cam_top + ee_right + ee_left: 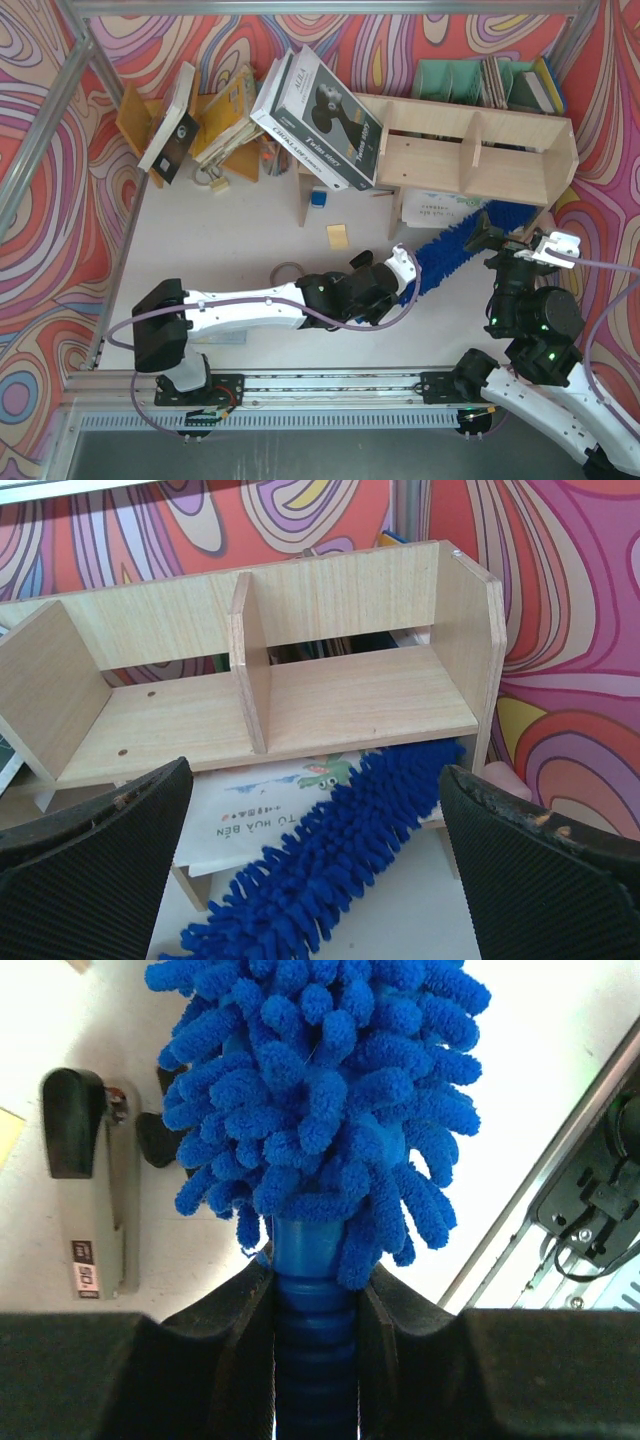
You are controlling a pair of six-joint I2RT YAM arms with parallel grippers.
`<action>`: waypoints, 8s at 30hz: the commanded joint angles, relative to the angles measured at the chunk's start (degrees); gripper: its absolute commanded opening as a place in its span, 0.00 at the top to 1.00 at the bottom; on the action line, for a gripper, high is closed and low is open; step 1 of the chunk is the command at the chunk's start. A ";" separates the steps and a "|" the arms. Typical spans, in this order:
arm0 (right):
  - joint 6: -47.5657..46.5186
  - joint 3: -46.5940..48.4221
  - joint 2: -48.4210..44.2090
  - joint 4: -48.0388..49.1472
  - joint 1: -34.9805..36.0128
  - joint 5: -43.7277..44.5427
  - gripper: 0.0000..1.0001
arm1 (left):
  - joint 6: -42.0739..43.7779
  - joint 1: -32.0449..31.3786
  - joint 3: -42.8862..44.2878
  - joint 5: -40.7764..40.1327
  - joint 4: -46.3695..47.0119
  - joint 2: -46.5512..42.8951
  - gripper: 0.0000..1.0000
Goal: Dust the bookshelf with a duster
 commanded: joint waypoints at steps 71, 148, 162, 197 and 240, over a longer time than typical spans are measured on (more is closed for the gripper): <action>-1.75 -1.12 -1.42 1.82 -0.55 -0.75 0.02 | -29.42 -4.03 28.62 -23.16 -11.42 12.61 1.00; -2.09 -1.43 -1.22 2.23 -0.95 -1.36 0.01 | -51.75 0.79 24.26 -24.50 -20.02 15.80 1.00; -1.98 -1.47 -1.56 2.04 -0.95 -1.37 0.01 | -42.76 -4.93 23.23 -41.38 -14.81 11.38 1.00; -2.27 -1.53 -1.66 2.66 -0.90 -0.92 0.01 | -15.30 -0.33 7.42 -19.15 1.12 6.05 1.00; -2.34 -1.78 -1.42 2.59 -0.99 -1.28 0.01 | 4.19 1.16 -15.56 15.45 6.94 -15.60 1.00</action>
